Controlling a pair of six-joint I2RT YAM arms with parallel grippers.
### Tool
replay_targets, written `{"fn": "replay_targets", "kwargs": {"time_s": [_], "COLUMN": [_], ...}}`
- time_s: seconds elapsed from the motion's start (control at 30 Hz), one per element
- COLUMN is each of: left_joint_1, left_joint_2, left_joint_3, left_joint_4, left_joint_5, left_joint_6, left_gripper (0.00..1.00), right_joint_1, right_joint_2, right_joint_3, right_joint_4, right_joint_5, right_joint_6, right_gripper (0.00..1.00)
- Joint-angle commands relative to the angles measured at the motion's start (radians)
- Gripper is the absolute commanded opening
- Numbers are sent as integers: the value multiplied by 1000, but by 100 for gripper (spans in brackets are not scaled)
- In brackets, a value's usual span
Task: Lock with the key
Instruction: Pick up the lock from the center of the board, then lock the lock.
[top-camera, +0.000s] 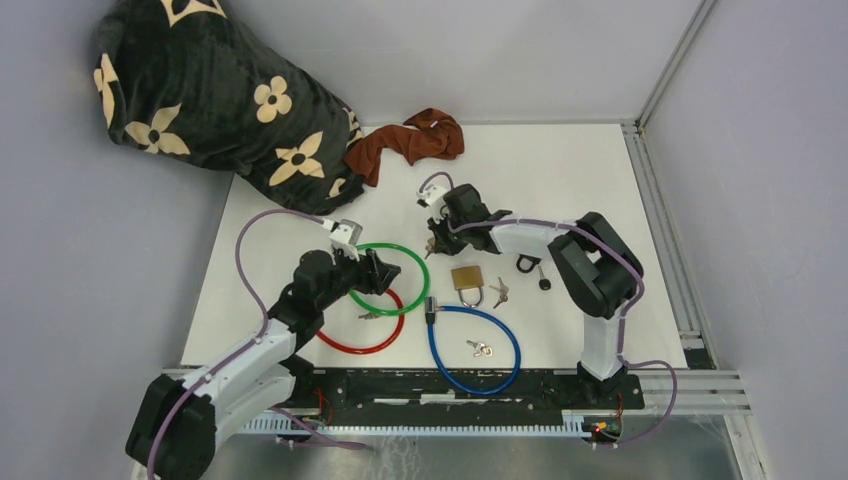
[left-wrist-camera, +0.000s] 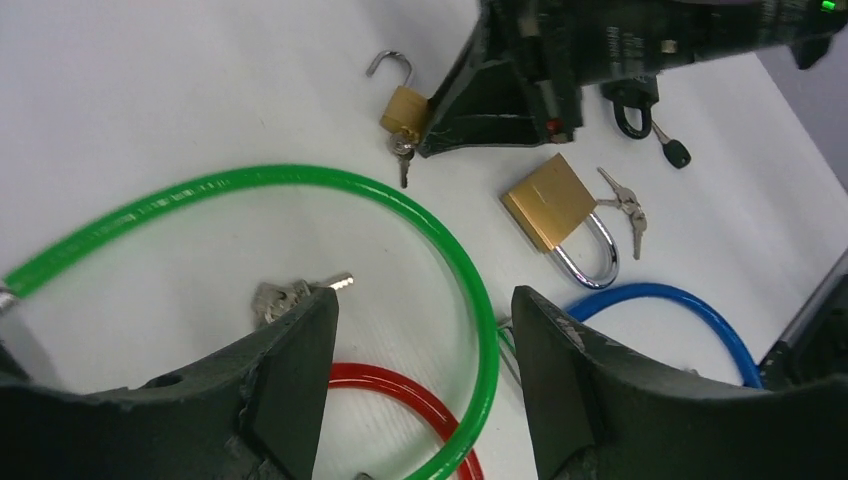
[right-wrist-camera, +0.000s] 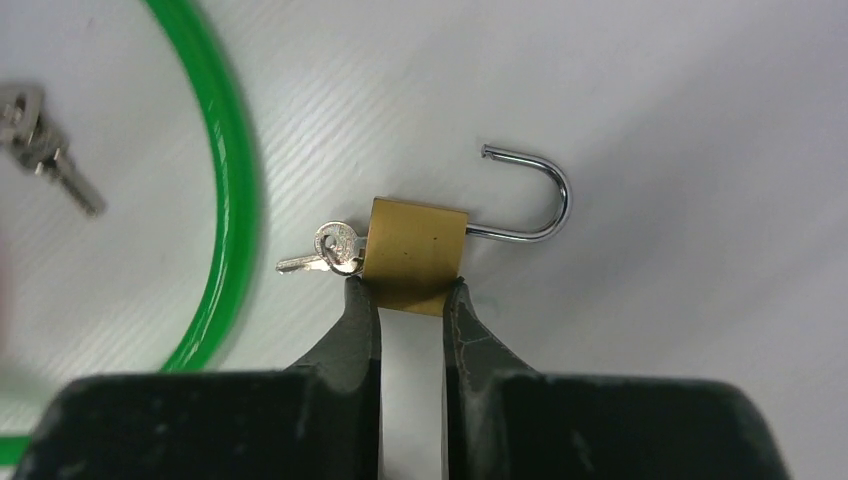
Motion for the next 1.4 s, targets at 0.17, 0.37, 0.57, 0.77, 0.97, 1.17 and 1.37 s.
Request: {"fn": "replay_targets", "kwargs": {"time_s": [0.17, 0.37, 0.57, 0.77, 0.97, 1.17, 1.37], "left_joint_1": [-29, -94, -111, -116, -135, -155, -156], "left_joint_2": [343, 544, 666, 688, 699, 706, 681], "left_joint_3": [124, 227, 267, 275, 288, 294, 303], "left_joint_4": [145, 225, 260, 281, 333, 365, 362], "left_joint_5": [70, 66, 80, 148, 213, 255, 244], "left_joint_6": [-324, -325, -293, -303, -288, -283, -255], "left_gripper": [82, 91, 83, 70, 51, 48, 2], "right_joint_1": [1, 6, 13, 12, 13, 17, 19], "right_joint_2": [-298, -401, -441, -479, -495, -505, -524], "right_joint_3": [-404, -575, -638, -666, -685, -678, -696], "right_joint_4": [428, 640, 690, 721, 777, 812, 809], "right_joint_5": [-178, -264, -324, -285, -309, -310, -388], "right_joint_6": [76, 120, 86, 61, 55, 50, 1], "right_gripper": [0, 0, 0, 0, 0, 0, 5]}}
